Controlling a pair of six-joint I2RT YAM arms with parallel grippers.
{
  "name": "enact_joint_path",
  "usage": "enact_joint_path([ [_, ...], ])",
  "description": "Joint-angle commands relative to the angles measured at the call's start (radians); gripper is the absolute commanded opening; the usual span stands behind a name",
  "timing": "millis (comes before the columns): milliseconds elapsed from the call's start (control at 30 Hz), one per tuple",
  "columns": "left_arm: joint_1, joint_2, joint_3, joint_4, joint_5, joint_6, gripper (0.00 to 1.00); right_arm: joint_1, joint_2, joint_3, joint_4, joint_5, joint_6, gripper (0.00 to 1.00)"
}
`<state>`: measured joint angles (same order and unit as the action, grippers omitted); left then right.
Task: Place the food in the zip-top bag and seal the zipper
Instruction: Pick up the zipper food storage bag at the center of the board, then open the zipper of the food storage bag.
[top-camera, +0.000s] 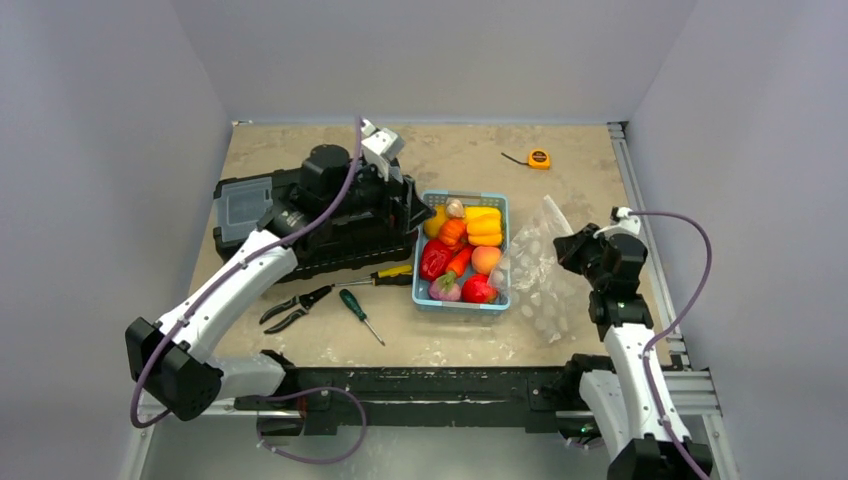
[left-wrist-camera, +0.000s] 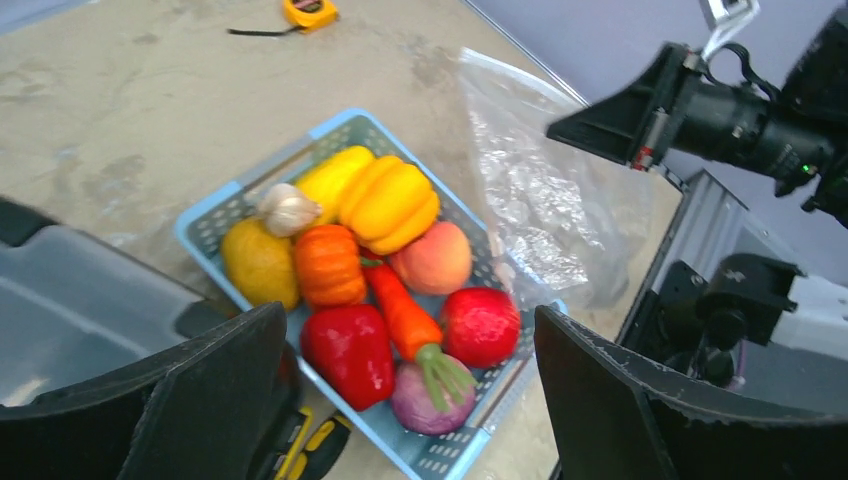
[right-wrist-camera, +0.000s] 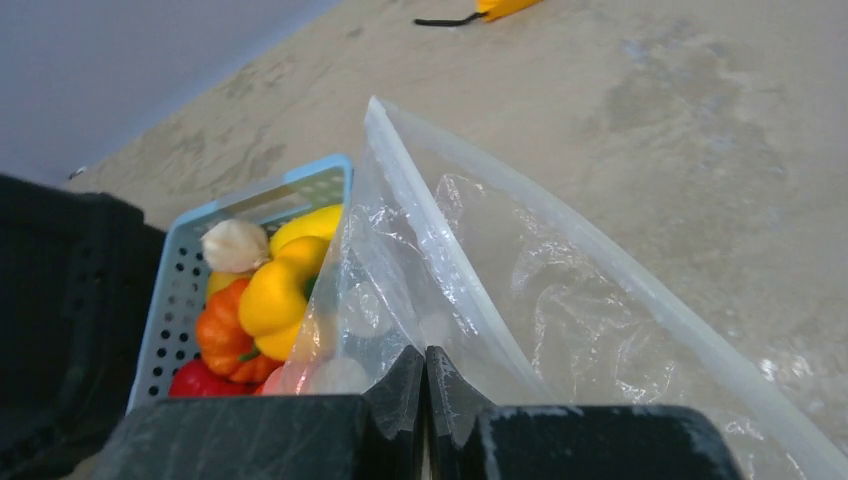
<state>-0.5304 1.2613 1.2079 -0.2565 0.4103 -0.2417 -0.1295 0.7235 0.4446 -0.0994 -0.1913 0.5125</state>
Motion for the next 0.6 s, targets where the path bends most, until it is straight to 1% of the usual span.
enact_joint_path([
  [0,-0.114,-0.039,-0.034,0.051,-0.04,-0.012,0.93,0.082,-0.03,0.055,0.11,-0.028,-0.114,0.0],
  [167,-0.164,-0.106,-0.095,0.129,-0.036,-0.234,0.91,0.114,0.008,0.114,0.274,-0.128,-0.193,0.0],
  [233,-0.167,-0.139,-0.102,0.13,-0.047,-0.306,0.91,0.121,0.025,0.133,0.361,-0.191,-0.236,0.0],
  [300,-0.166,-0.163,-0.08,0.066,-0.079,-0.356,0.91,0.169,0.051,0.143,0.457,-0.275,-0.26,0.0],
  [400,-0.165,-0.175,0.015,-0.113,-0.133,-0.354,0.91,0.23,0.097,0.136,0.607,-0.405,-0.29,0.0],
  [467,-0.162,-0.181,0.087,-0.229,-0.175,-0.337,0.91,0.294,0.115,0.129,0.653,-0.466,-0.357,0.0],
  [567,-0.137,-0.199,0.168,-0.314,-0.181,-0.328,0.92,0.353,0.125,0.093,0.747,-0.538,-0.455,0.0],
])
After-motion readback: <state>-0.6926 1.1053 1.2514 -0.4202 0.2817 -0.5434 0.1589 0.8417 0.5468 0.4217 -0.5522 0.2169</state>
